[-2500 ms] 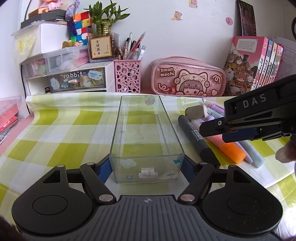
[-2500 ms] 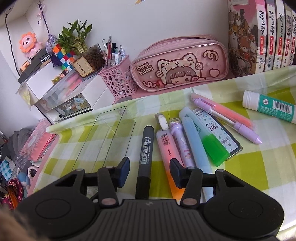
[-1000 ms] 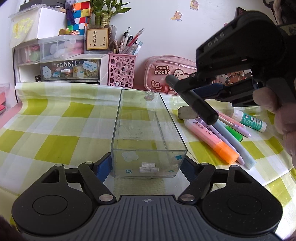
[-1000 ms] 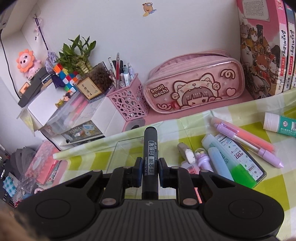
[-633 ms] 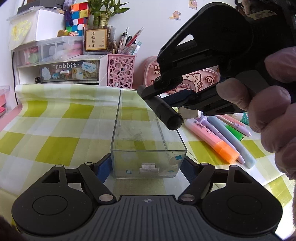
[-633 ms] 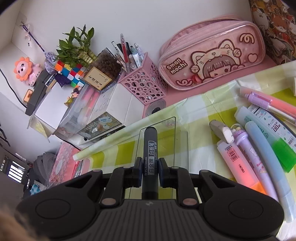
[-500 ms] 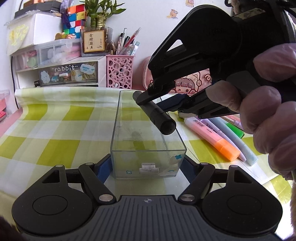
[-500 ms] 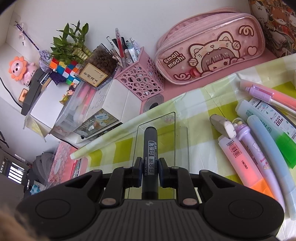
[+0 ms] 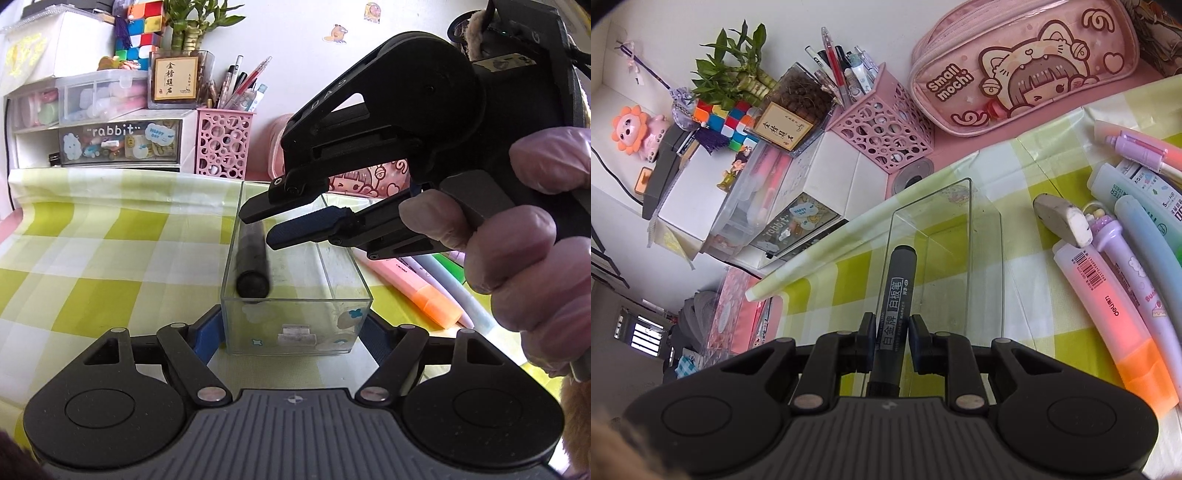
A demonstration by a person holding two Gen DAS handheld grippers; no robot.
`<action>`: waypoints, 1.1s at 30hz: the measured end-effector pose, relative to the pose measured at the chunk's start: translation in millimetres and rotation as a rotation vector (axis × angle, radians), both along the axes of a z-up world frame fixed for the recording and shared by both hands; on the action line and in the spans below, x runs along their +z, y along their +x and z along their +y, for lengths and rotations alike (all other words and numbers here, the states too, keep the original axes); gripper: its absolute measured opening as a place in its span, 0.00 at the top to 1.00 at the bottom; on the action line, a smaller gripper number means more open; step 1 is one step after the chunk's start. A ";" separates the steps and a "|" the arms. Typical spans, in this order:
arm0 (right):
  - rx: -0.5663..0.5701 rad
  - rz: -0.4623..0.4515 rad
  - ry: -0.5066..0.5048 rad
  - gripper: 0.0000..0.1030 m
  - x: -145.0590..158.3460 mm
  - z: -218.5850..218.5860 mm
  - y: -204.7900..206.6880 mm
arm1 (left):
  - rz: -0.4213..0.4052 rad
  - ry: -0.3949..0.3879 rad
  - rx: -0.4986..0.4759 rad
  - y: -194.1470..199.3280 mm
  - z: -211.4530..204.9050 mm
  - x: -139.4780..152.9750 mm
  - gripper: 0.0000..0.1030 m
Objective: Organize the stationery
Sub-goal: 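Lift the black marker with the right gripper and drop it into the clear tray, then move the right tool back to the grey marker among the highlighters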
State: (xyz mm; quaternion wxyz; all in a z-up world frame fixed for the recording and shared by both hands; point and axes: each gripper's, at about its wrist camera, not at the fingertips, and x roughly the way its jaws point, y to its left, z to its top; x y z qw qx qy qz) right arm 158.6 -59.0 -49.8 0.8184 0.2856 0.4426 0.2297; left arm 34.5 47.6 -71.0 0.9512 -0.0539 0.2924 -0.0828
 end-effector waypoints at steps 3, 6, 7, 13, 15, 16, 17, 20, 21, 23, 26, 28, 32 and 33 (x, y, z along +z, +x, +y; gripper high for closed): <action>-0.001 -0.010 -0.014 0.81 0.4 0.7 2.1 | 0.002 0.002 -0.002 0.6 -0.6 -0.4 0.27; 0.001 -0.024 -0.026 0.81 2.1 0.2 1.5 | 0.001 -0.016 -0.004 1.5 2.8 -0.9 0.27; 0.000 -0.031 -0.032 0.81 3.5 -1.9 0.2 | 0.001 -0.022 -0.004 1.6 3.8 -1.1 0.27; -0.029 -0.072 -0.053 0.77 14.0 -24.0 -11.0 | 0.003 -0.026 -0.005 2.3 4.3 -1.2 0.27; -0.033 -0.083 -0.043 0.76 16.9 -32.7 -15.4 | 0.003 -0.022 -0.006 2.3 3.5 -1.2 0.27; -0.034 -0.087 -0.038 0.75 18.5 -37.6 -18.3 | 0.002 -0.024 -0.005 2.2 3.9 -1.3 0.27; -0.042 -0.090 -0.046 0.70 19.8 -41.4 -20.8 | 0.002 -0.026 -0.005 2.3 4.2 -1.3 0.27; -0.083 -0.116 -0.104 0.61 24.8 -56.5 -31.5 | 0.001 -0.027 -0.003 2.7 4.3 -1.3 0.27; -0.093 -0.119 -0.113 0.60 25.1 -60.7 -33.6 | 0.001 -0.025 -0.002 2.8 4.0 -1.3 0.27; -0.116 -0.125 -0.129 0.59 24.6 -73.5 -39.4 | 0.001 -0.024 -0.001 1.9 3.9 -1.4 0.27; -0.149 -0.147 -0.166 0.54 24.5 -86.8 -48.7 | 0.000 -0.024 0.000 1.6 4.2 -1.3 0.27; -0.164 -0.160 -0.186 0.47 23.6 -93.8 -54.2 | -0.002 -0.028 0.004 1.2 5.1 -1.3 0.27; -0.175 -0.176 -0.251 0.44 17.5 -102.8 -63.4 | -0.004 -0.032 0.013 0.4 5.4 -1.1 0.27; -0.175 -0.181 -0.266 0.44 15.4 -103.7 -65.3 | -0.004 -0.032 0.014 0.4 5.3 -1.1 0.27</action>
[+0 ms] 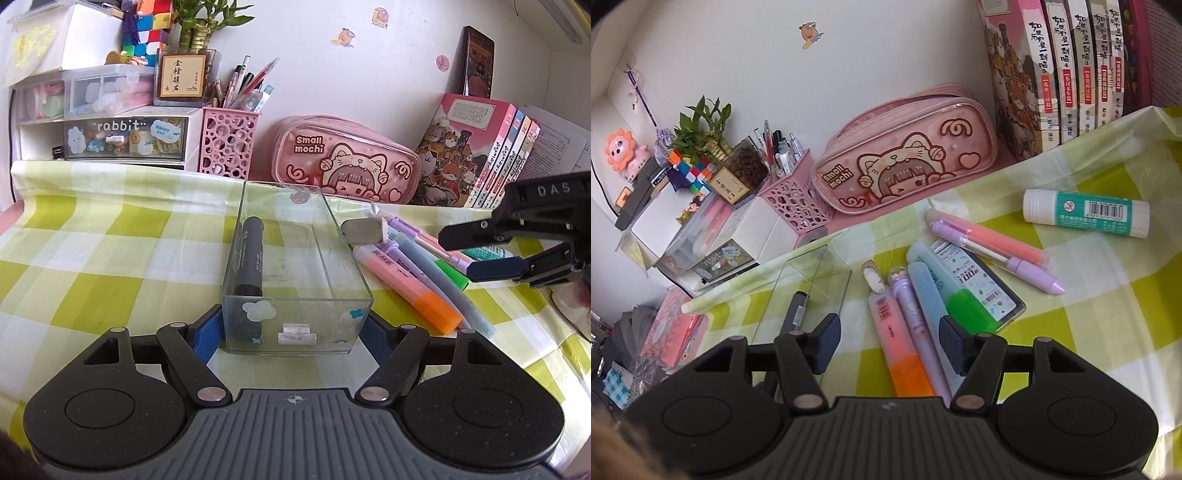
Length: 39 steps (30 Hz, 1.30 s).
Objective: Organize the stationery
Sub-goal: 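Move the right tool back to the grey marker among the highlighters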
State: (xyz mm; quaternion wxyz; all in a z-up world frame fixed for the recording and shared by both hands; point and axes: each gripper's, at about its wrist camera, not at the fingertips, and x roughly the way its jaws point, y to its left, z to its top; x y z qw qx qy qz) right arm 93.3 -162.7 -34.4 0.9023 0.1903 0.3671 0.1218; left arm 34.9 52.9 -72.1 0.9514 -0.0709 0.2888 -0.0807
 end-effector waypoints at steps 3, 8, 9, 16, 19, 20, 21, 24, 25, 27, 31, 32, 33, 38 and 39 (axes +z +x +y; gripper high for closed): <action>-0.003 -0.007 -0.037 0.44 -7.3 -2.5 -4.4 | 0.000 0.002 0.003 -0.5 -0.8 -0.1 0.27; -0.014 -0.001 -0.057 0.44 -18.6 -7.3 -8.0 | -0.001 -0.004 0.004 -0.6 -0.6 0.0 0.27; -0.017 0.001 -0.057 0.44 -19.9 -7.8 -8.0 | -0.001 -0.004 0.004 -0.6 -0.7 0.1 0.27; -0.024 0.002 -0.069 0.44 -25.8 -9.6 -7.9 | -0.001 -0.004 0.005 -0.5 -0.8 0.2 0.27; -0.027 0.000 -0.078 0.50 -25.8 -8.0 -7.4 | -0.001 -0.004 0.005 -0.5 -0.8 0.2 0.27; -0.027 -0.001 -0.078 0.52 -25.9 -7.6 -7.6 | -0.001 -0.004 0.005 -0.5 -0.8 0.3 0.27; -0.028 -0.002 -0.077 0.53 -26.0 -7.5 -7.7 | -0.001 -0.004 0.005 -0.5 -0.8 0.2 0.27; -0.028 0.002 -0.067 0.59 -26.7 -6.8 -7.3 | -0.001 -0.004 0.005 -0.5 -0.9 0.3 0.27; -0.030 0.002 -0.067 0.61 -26.8 -6.9 -7.4 | -0.001 -0.004 0.005 -0.5 -0.8 0.2 0.27; -0.035 0.007 -0.063 0.68 -27.0 -7.9 -7.4 | -0.001 -0.005 0.005 -0.5 -0.7 0.2 0.27; -0.044 0.014 -0.062 0.79 -27.9 -11.5 -7.9 | -0.001 -0.006 0.006 -0.4 -0.8 0.1 0.27; -0.041 0.014 -0.065 0.79 -27.8 -11.8 -8.2 | -0.001 -0.006 0.006 -0.3 -0.9 0.1 0.27; -0.037 0.013 -0.076 0.79 -27.3 -11.1 -9.2 | -0.001 -0.006 0.006 -0.4 -0.8 0.1 0.27; -0.001 0.006 -0.181 0.79 -23.6 -1.7 -15.6 | -0.001 -0.006 0.006 -0.4 -0.7 0.1 0.27; 0.007 0.006 -0.201 0.79 -22.9 -0.4 -17.4 | -0.001 -0.006 0.006 -0.3 -0.8 0.2 0.27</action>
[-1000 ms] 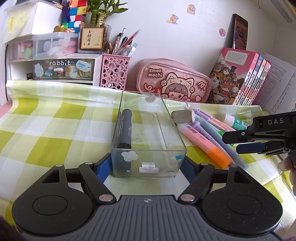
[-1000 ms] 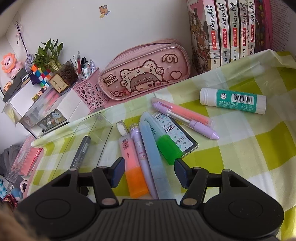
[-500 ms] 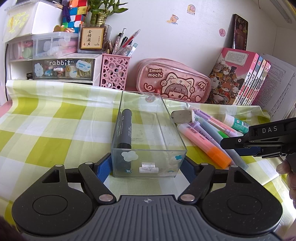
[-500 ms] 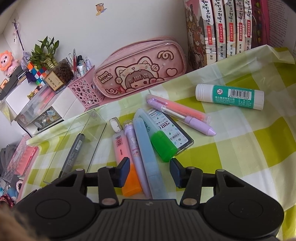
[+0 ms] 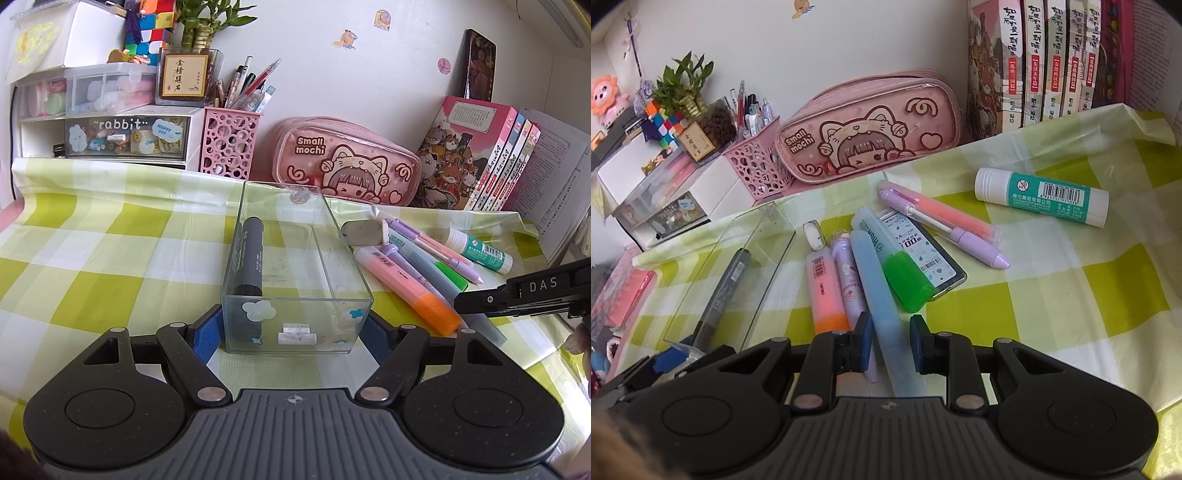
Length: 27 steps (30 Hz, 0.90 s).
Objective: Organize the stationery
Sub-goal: 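Move the right tool back to the grey marker among the highlighters, then grasp the grey marker with the right gripper and lift it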
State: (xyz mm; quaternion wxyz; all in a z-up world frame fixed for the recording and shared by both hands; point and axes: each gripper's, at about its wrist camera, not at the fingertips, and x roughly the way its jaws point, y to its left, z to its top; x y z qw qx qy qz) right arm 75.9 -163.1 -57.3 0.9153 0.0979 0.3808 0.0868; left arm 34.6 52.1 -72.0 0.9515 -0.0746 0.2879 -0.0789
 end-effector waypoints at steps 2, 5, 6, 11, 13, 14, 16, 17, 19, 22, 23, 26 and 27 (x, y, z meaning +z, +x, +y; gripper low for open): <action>0.021 0.005 -0.055 0.79 1.3 2.7 -6.1 | 0.000 0.000 0.000 -0.1 0.1 0.0 0.27; 0.062 0.019 -0.142 0.80 2.0 6.2 -18.2 | 0.000 0.001 0.000 -0.1 0.0 0.0 0.27; 0.073 0.023 -0.162 0.80 2.1 7.4 -20.7 | 0.000 0.001 0.000 -0.1 0.1 0.0 0.27; 0.139 0.005 -0.240 0.79 7.8 16.0 -24.8 | 0.000 0.000 0.000 -0.1 0.1 0.0 0.27; 0.158 0.004 -0.273 0.79 8.6 19.8 -20.6 | 0.000 0.000 0.000 -0.2 0.1 0.0 0.27; 0.167 0.004 -0.311 0.79 8.3 23.2 -17.8 | 0.000 0.000 0.000 -0.1 0.1 0.0 0.27; 0.174 0.008 -0.372 0.79 6.4 26.7 -13.8 | 0.000 0.000 0.000 -0.2 0.1 -0.1 0.27; 0.179 0.013 -0.385 0.79 5.1 27.3 -11.6 | 0.000 0.000 0.000 -0.2 0.1 -0.1 0.27; 0.190 0.020 -0.382 0.79 3.4 27.7 -7.4 | 0.000 0.000 0.000 -0.2 0.2 -0.1 0.27; 0.202 0.017 -0.364 0.79 3.3 28.3 0.3 | 0.000 0.000 0.000 -0.2 0.2 -0.1 0.27; 0.205 0.017 -0.364 0.79 3.4 29.4 3.4 | 0.000 0.000 0.000 -0.2 0.1 -0.1 0.27; 0.220 0.015 -0.375 0.79 3.6 34.4 9.4 | 0.000 -0.001 0.000 -0.2 0.2 0.0 0.27; 0.225 0.014 -0.377 0.79 3.5 36.1 10.4 | 0.000 0.000 0.000 -0.2 0.1 -0.1 0.27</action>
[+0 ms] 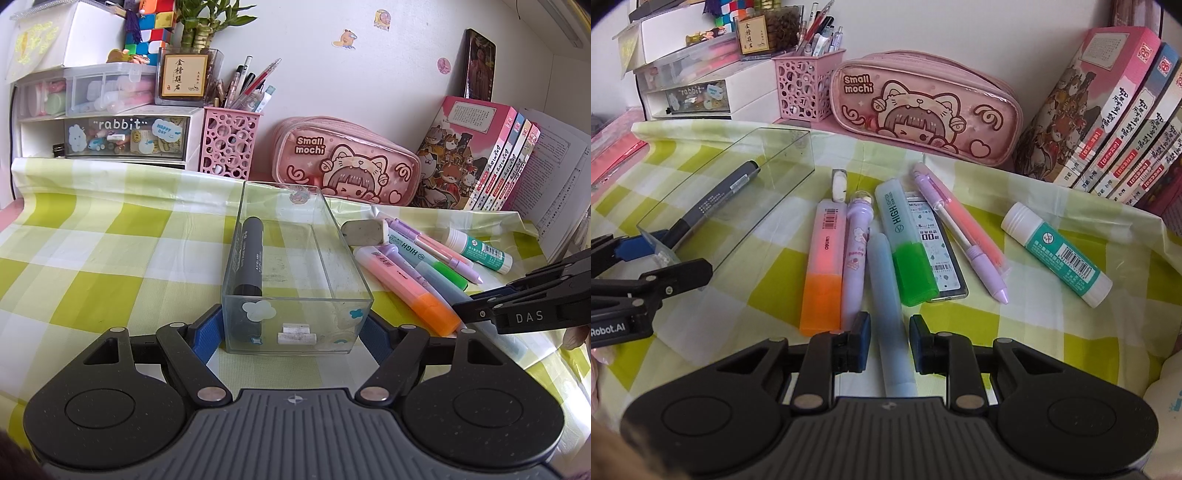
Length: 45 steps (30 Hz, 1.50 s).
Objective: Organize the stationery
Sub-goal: 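Grasp the grey marker with the right gripper and lift it, then lower the grey marker into the clear tray and open the right gripper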
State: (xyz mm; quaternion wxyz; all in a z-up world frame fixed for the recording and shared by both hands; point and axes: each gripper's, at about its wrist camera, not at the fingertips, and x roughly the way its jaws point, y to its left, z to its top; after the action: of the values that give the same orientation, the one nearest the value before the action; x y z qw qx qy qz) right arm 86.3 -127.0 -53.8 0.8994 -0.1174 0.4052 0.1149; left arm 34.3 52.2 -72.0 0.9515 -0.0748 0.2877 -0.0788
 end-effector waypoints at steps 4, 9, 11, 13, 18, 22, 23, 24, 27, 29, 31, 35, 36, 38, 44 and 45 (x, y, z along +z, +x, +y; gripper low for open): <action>-0.012 0.013 0.047 0.82 -0.2 -2.2 3.3 | 0.000 0.000 0.000 0.0 0.0 0.0 0.27; -0.072 0.021 0.148 0.83 -0.1 -12.4 3.2 | 0.000 0.000 0.000 0.0 0.0 0.0 0.27; -0.100 0.032 0.215 0.83 -0.4 -19.5 4.4 | 0.000 0.000 0.000 0.0 0.0 0.0 0.27; -0.129 0.042 0.276 0.83 -0.9 -26.1 5.3 | 0.000 -0.001 0.000 0.0 -0.1 0.0 0.27; -0.190 0.066 0.409 0.83 -2.4 -38.5 7.2 | 0.000 0.000 0.000 0.0 -0.1 0.0 0.27; -0.230 0.076 0.498 0.83 -1.6 -46.3 7.6 | 0.000 0.000 0.000 -0.1 0.0 0.0 0.27; -0.239 0.073 0.516 0.83 -0.4 -47.3 7.3 | 0.000 0.000 0.000 -0.1 0.0 0.0 0.27; -0.247 0.071 0.535 0.83 1.0 -48.5 7.2 | 0.000 0.000 0.000 -0.1 0.0 0.0 0.27; -0.260 0.068 0.622 0.83 7.1 -52.3 7.9 | 0.000 0.000 0.000 -0.1 0.1 0.0 0.27; -0.262 0.069 0.682 0.83 11.6 -52.9 9.5 | 0.000 0.000 0.000 -0.1 0.1 0.0 0.27; -0.258 0.078 0.757 0.83 15.0 -51.2 12.8 | 0.000 0.000 0.000 -0.1 0.1 0.0 0.27; -0.232 0.122 0.888 0.83 18.0 -37.1 24.5 | 0.000 -0.001 0.000 -0.1 0.1 0.1 0.27; -0.226 0.132 0.907 0.83 18.1 -33.3 27.0 | 0.000 -0.001 0.000 -0.1 0.1 0.1 0.27; -0.209 0.163 0.952 0.83 18.2 -22.0 34.3 | 0.000 -0.001 0.000 -0.2 0.1 0.1 0.27; -0.204 0.230 1.000 0.83 16.8 8.3 54.2 | 0.000 -0.003 0.001 -0.1 -0.2 0.1 0.27; -0.206 0.238 1.001 0.83 16.3 12.2 57.1 | 0.000 -0.003 0.000 0.0 -0.4 0.0 0.27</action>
State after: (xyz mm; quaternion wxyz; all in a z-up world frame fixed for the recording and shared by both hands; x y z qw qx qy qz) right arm 143.4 -114.8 -37.6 0.7997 0.3813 0.4095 0.2179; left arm 34.3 51.8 -72.0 0.9515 -0.0764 0.2874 -0.0791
